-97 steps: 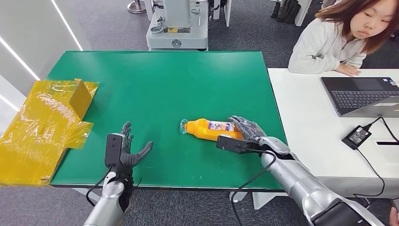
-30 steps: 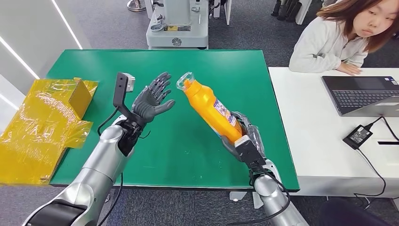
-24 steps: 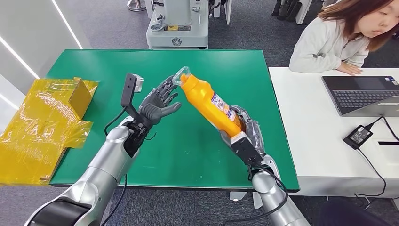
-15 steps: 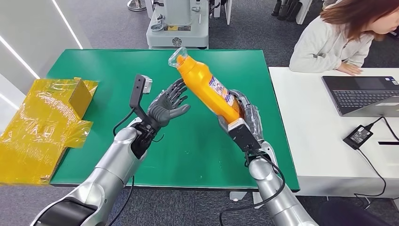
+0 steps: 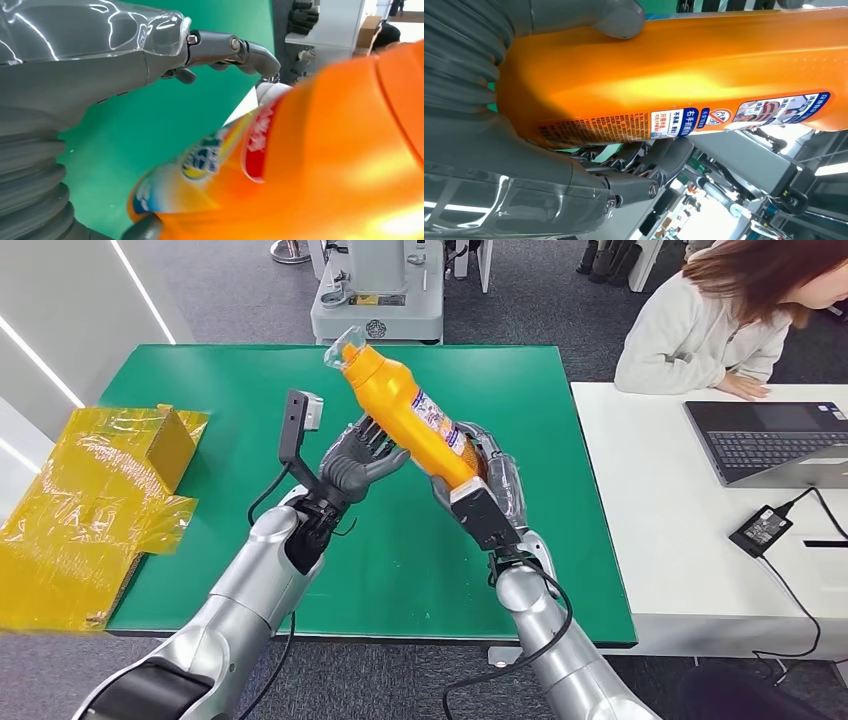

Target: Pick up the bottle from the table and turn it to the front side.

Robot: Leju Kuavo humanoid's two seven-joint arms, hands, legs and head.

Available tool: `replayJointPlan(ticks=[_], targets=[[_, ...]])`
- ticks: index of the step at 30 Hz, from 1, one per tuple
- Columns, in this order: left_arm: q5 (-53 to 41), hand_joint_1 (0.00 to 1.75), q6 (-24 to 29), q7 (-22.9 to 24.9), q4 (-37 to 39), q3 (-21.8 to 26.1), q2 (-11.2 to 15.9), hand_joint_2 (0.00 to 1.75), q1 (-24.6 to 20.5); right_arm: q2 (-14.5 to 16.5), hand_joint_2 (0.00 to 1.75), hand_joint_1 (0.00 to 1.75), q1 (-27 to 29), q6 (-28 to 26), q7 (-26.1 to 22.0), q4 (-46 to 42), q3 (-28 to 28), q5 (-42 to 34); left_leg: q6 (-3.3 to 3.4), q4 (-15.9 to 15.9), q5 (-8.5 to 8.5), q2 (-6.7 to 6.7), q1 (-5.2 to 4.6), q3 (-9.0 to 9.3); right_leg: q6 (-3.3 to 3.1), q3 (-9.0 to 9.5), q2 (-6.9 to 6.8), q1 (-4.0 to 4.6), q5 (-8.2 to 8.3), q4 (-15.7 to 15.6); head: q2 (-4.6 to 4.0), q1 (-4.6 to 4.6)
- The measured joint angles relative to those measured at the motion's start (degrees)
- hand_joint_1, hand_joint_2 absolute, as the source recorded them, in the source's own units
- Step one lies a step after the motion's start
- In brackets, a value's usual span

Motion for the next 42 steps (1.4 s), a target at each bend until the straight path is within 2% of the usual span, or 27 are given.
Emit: replayJointPlan(ticks=[9,19,23,24,27,28,33,40,41,42], targets=[[4.4,0.00,0.3,-0.1,-0.5,-0.1,-1.0,1.75,-1.1,1.5,1.75,1.75,-1.7,-1.1,-1.0,4.3,0.0,1.1,0.00,0.0,0.00,0.01,0.00,0.00,0.00,0.00,0.01,0.00,0.00,0.0,-0.01,-0.01],[7.0,0.00,0.7,2.1,-2.1,-0.4,-1.2,1.75,-1.5,1.8,1.75,1.75,-2.3,-2.0,-1.0,8.5,0.0,1.9,0.00,0.0,0.00,0.00,0.00,-0.01,0.00,-0.01,0.01,0.00,0.00,0.0,0.00,-0.01],[6.7,0.94,2.2,1.8,-2.1,-0.6,-1.6,1.75,-1.5,1.8,1.75,1.75,-2.3,-2.2,-0.8,9.2,0.0,2.4,0.00,0.0,0.00,0.00,0.00,-0.01,0.00,-0.01,0.00,0.00,0.00,0.0,-0.01,-0.01],[6.6,1.10,2.8,1.7,-2.1,-0.7,-1.8,1.75,-1.5,1.8,1.75,1.75,-2.3,-2.3,-0.7,9.4,0.0,2.5,0.00,0.0,0.00,0.00,0.00,-0.01,0.00,-0.01,0.00,0.00,0.00,0.0,-0.01,0.00],[6.0,1.70,4.0,1.1,-2.1,-1.0,-2.1,1.75,-1.5,1.8,1.75,1.75,-2.3,-2.6,-0.8,9.8,0.0,2.6,0.00,0.0,0.00,0.00,0.00,-0.01,0.00,-0.01,0.01,0.00,0.00,0.0,0.00,0.00],[5.9,1.75,4.2,0.9,-2.1,-1.1,-2.1,1.75,-1.5,1.8,1.75,1.75,-2.3,-2.7,-0.8,9.9,0.0,2.6,0.00,0.0,0.00,0.01,0.00,-0.01,0.00,-0.01,0.01,0.00,0.00,0.0,0.00,-0.01],[5.9,1.75,4.5,0.4,-2.1,-1.7,-2.2,1.75,-1.4,1.8,1.75,1.75,-2.3,-2.9,-1.2,10.2,-0.1,2.1,0.00,0.0,0.00,0.00,0.00,-0.01,0.00,-0.02,0.01,0.00,0.00,0.0,0.01,-0.01],[1.7,1.75,8.0,-4.6,-1.3,-4.6,-4.0,1.75,-1.4,1.7,1.75,1.75,-1.8,-3.6,-2.9,10.0,-1.9,-0.5,0.00,0.1,-0.01,0.00,0.00,-0.03,0.00,-0.03,0.00,0.00,0.00,0.0,-0.01,-0.01],[1.6,1.75,8.0,-5.1,-1.1,-5.1,-4.3,1.75,-1.4,1.7,1.75,1.55,-1.5,-3.8,-3.2,9.8,-2.3,-0.6,0.01,0.1,-0.01,0.00,0.00,-0.03,0.00,-0.03,0.00,0.00,0.00,0.0,-0.01,0.00],[1.5,1.75,8.0,-5.5,-1.0,-5.4,-4.5,1.75,-1.4,1.7,1.75,1.20,-1.2,-4.0,-3.5,9.6,-2.7,-0.8,0.01,0.1,-0.01,0.00,0.00,-0.03,0.00,-0.03,0.01,0.00,0.00,0.0,-0.01,0.00]])
